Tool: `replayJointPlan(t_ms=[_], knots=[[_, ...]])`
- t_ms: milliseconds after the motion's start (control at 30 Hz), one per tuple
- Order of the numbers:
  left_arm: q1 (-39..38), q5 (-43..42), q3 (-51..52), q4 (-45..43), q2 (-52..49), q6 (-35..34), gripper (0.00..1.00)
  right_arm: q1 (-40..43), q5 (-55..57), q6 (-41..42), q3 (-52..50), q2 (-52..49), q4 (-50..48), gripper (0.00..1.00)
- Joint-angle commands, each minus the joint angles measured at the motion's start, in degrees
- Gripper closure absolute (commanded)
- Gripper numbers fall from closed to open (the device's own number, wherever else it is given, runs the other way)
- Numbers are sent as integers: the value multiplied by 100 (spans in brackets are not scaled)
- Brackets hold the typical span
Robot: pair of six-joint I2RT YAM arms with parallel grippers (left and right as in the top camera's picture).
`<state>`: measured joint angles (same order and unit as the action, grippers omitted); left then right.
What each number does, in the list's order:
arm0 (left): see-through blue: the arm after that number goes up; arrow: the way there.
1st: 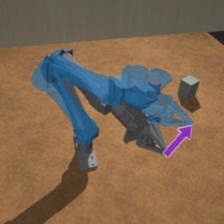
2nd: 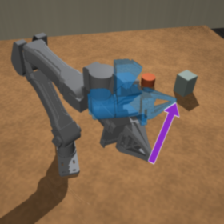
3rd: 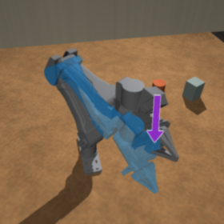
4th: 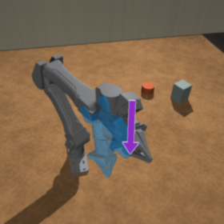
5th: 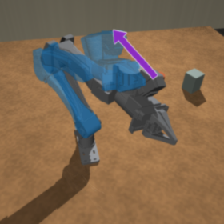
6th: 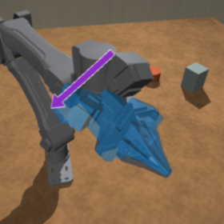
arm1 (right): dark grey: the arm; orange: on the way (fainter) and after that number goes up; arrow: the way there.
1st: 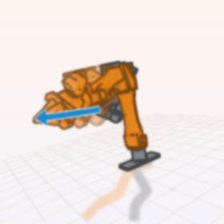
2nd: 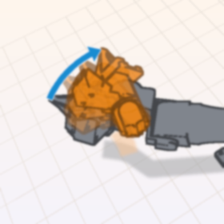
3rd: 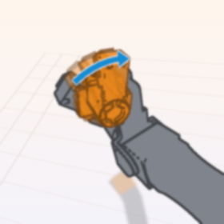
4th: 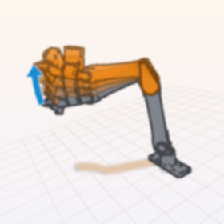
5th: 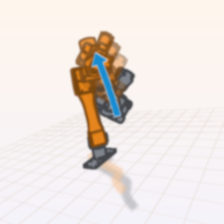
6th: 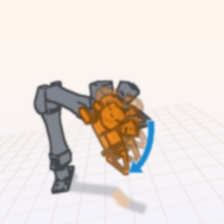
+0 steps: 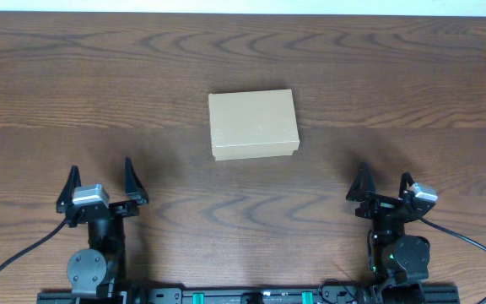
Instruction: Pack container
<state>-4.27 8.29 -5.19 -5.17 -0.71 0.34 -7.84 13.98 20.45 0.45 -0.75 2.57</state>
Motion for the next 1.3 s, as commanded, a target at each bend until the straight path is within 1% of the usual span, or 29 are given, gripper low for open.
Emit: replayJointPlan(t_ms=[0,200,533,867,1267], knots=[[17,-13,33,308,50,103,4,79,61,74,-13,0,24,1],[17,55,33,927,50,101,5,79,59,74,-13,0,24,1],[17,52,33,1381,50,98,5,79,61,74,-13,0,24,1],[17,50,33,2087,46,98,5,79,61,74,-13,0,24,1],[17,50,33,2081,44,98,5,79,59,74,-13,0,24,1]])
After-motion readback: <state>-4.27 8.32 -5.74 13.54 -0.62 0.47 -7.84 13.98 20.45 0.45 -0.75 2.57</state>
